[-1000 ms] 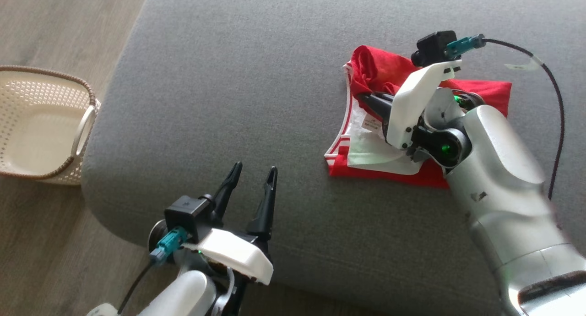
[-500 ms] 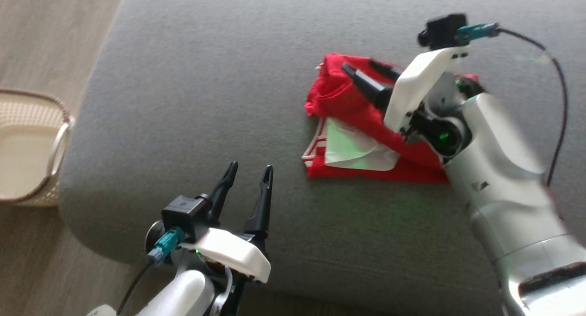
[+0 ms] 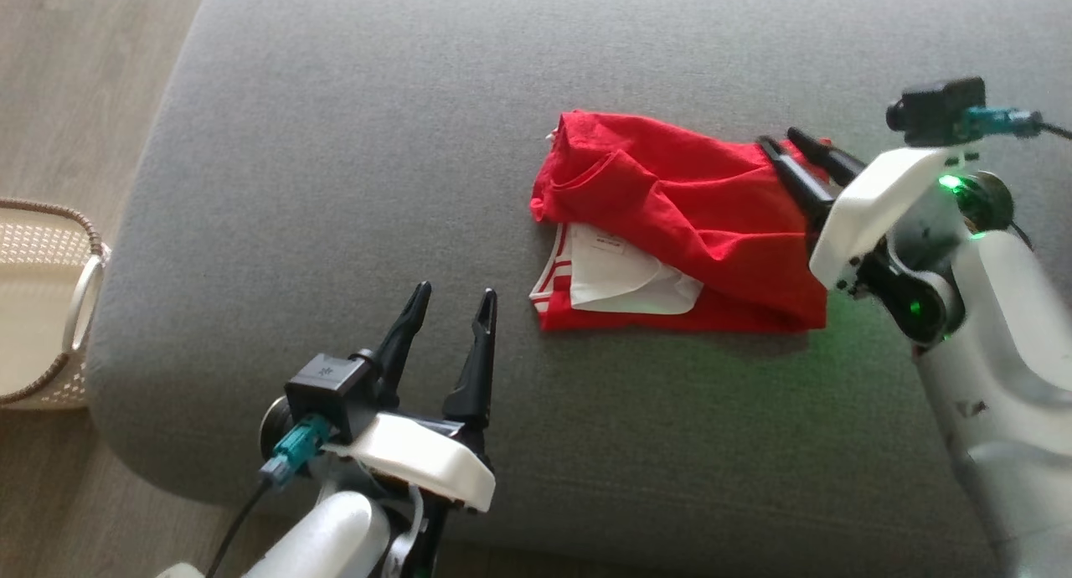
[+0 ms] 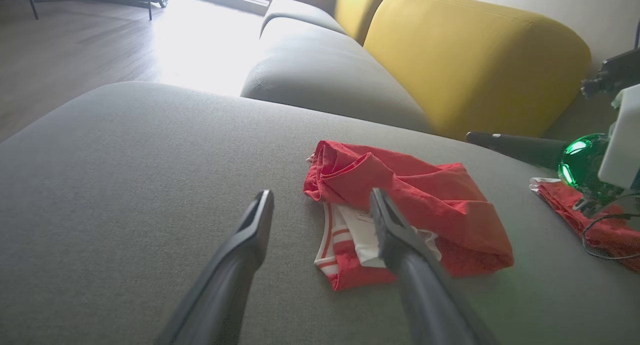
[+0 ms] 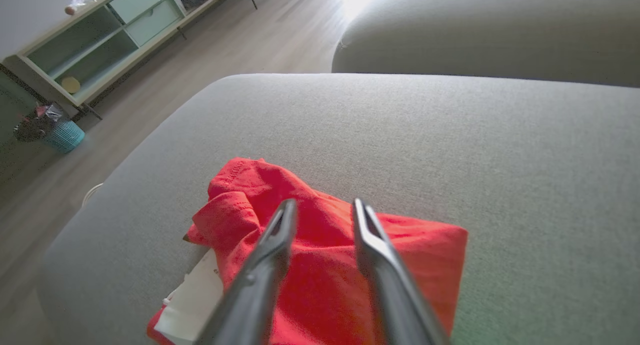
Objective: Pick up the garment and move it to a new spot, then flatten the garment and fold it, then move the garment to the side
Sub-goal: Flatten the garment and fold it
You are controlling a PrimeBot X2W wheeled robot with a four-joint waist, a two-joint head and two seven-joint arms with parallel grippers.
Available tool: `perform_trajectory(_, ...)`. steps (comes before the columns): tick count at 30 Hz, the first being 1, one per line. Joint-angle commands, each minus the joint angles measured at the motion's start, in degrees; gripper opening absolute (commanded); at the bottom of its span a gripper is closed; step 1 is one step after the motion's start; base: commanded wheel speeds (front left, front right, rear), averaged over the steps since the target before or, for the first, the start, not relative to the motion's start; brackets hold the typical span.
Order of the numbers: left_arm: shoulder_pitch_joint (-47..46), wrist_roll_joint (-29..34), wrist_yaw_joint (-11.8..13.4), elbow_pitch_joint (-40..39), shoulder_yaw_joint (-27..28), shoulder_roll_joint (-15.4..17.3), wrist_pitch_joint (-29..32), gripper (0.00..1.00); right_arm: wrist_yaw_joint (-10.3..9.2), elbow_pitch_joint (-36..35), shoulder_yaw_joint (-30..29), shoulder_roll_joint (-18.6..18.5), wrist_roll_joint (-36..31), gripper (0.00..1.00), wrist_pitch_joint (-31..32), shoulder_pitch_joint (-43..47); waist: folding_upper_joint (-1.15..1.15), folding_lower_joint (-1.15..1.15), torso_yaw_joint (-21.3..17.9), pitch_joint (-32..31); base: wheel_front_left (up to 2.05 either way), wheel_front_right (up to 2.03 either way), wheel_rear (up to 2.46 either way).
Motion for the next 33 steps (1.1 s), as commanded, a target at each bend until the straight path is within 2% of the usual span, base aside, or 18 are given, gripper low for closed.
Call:
perform_trajectory(1,-1.1,0.7,0.3,-2.0,2.0,0.3,-0.5,1.0,-0.02,-3.2,1.4,-0.6,-1.0,0.0,-1.2,-1.0,0.0,0.0,0.4,0.0,0.0,0.0,0.0)
perform_trajectory(8,-1.0,0.8,-0.1,-2.5,1.5,-0.4,-0.6,1.0,-0.02,-4.0,7.8,-3.5,-4.2,0.0,-2.9,0.2,0.0,0.0,2.6,1.2,0.0,0.0,0.0)
perform_trajectory(15,-1.6,0.8,-0.6,-2.0,1.2,-1.4,-0.6,1.0,-0.02,2.5,14.0,-5.7,-7.8,0.0,-4.1,-3.5,0.0,0.0,5.0,3.1,0.0,0.0,0.0)
perform_trajectory(21,-1.7,0.7,-0.9,-1.4,1.1,-1.8,-0.7,1.0,-0.02,6.7,15.9,-4.3,-4.5,0.0,-5.1,-5.4,0.0,0.0,6.3,3.5,0.0,0.0,0.0)
perform_trajectory(24,-1.8,0.8,-1.0,-1.3,1.2,-1.8,-0.7,1.0,-0.02,8.0,19.4,-3.7,-1.8,0.0,-5.8,-6.0,0.0,0.0,6.6,3.6,0.0,0.0,0.0)
perform_trajectory(33,-1.7,0.9,-0.9,-1.4,1.7,-1.8,-0.7,1.0,-0.02,5.0,27.9,-3.2,5.8,0.0,-6.8,-5.0,0.0,0.0,5.6,3.1,0.0,0.0,0.0)
